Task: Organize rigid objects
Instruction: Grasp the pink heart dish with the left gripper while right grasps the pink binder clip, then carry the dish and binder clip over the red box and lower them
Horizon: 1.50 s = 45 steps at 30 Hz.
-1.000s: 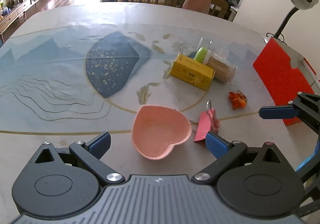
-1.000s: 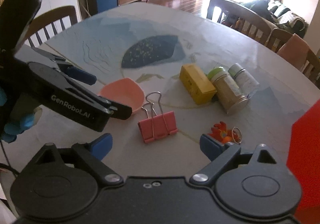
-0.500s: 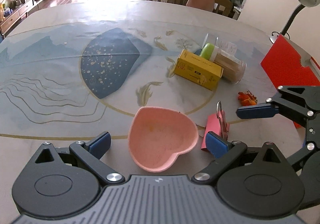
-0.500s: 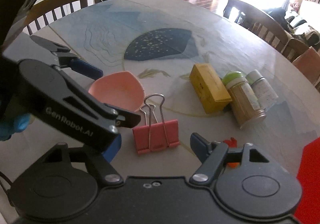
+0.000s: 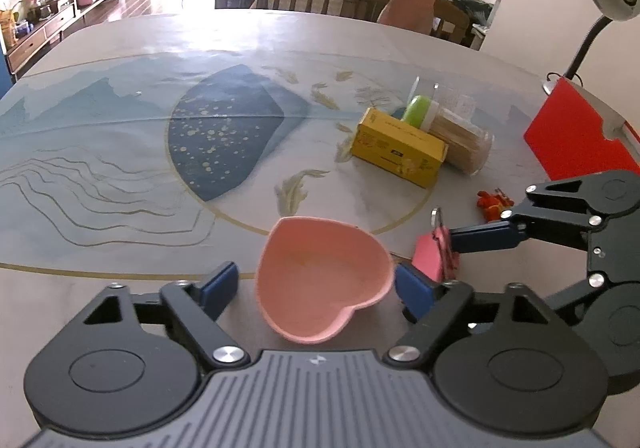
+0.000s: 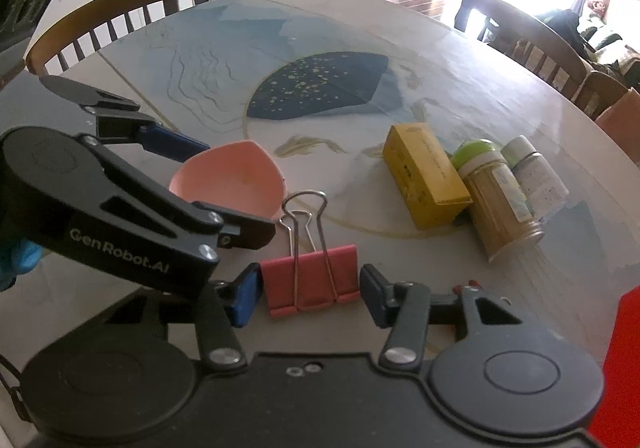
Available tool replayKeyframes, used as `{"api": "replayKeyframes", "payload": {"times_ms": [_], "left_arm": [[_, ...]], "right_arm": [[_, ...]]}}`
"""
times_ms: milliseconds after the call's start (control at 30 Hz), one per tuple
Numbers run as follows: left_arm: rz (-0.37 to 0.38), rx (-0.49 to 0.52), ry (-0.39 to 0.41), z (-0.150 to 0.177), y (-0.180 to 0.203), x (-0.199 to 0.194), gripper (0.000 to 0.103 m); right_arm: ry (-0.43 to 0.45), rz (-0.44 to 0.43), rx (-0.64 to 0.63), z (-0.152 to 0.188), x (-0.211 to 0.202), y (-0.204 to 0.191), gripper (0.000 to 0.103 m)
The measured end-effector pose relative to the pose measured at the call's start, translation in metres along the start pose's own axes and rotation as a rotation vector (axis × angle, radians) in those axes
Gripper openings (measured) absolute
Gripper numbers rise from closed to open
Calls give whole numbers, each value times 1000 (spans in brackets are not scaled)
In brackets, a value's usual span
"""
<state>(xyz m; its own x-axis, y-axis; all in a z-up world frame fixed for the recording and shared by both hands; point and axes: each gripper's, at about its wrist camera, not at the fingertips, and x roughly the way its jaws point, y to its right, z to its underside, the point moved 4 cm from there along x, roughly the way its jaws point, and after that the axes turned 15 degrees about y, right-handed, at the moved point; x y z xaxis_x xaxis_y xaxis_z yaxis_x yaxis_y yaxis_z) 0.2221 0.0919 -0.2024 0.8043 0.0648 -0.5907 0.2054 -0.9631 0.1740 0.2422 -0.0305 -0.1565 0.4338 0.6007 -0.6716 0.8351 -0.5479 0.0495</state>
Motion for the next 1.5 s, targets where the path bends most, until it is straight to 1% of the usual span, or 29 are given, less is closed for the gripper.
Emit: {"api": "replayKeyframes", "payload": {"times_ms": [100, 133, 433, 667, 767, 833, 1033, 1200, 1267, 1400, 1500], "left_arm": [[-6, 16, 5, -1, 3, -1, 80], [-1, 17, 2, -1, 4, -1, 72], [-3, 4, -7, -2, 5, -4, 72], [11, -29, 0, -5, 7, -15, 72], [14, -32, 0, -8, 11, -23, 72], [14, -24, -1, -11, 16, -28, 72], [50, -4, 14, -23, 36, -50, 72], [85, 25, 37, -35, 55, -65, 72], [86, 39, 48, -39, 62, -68, 72], [101, 34, 52, -49, 74, -74, 72], [110, 67, 68, -57, 88, -78, 72]], "right_arm": [[3, 12, 20, 0, -3, 1, 50], [2, 16, 30, 0, -4, 1, 50], [9, 69, 145, 4, -27, 10, 49], [36, 126, 246, 6, -64, 22, 49], [39, 163, 271, 6, -81, 26, 49], [43, 185, 294, 6, -93, 30, 49], [91, 214, 374, 3, -130, 41, 50], [132, 250, 416, -1, -160, 52, 50], [144, 262, 434, -1, -170, 57, 50], [161, 296, 453, 0, -189, 69, 50], [171, 324, 465, 3, -203, 80, 50]]}}
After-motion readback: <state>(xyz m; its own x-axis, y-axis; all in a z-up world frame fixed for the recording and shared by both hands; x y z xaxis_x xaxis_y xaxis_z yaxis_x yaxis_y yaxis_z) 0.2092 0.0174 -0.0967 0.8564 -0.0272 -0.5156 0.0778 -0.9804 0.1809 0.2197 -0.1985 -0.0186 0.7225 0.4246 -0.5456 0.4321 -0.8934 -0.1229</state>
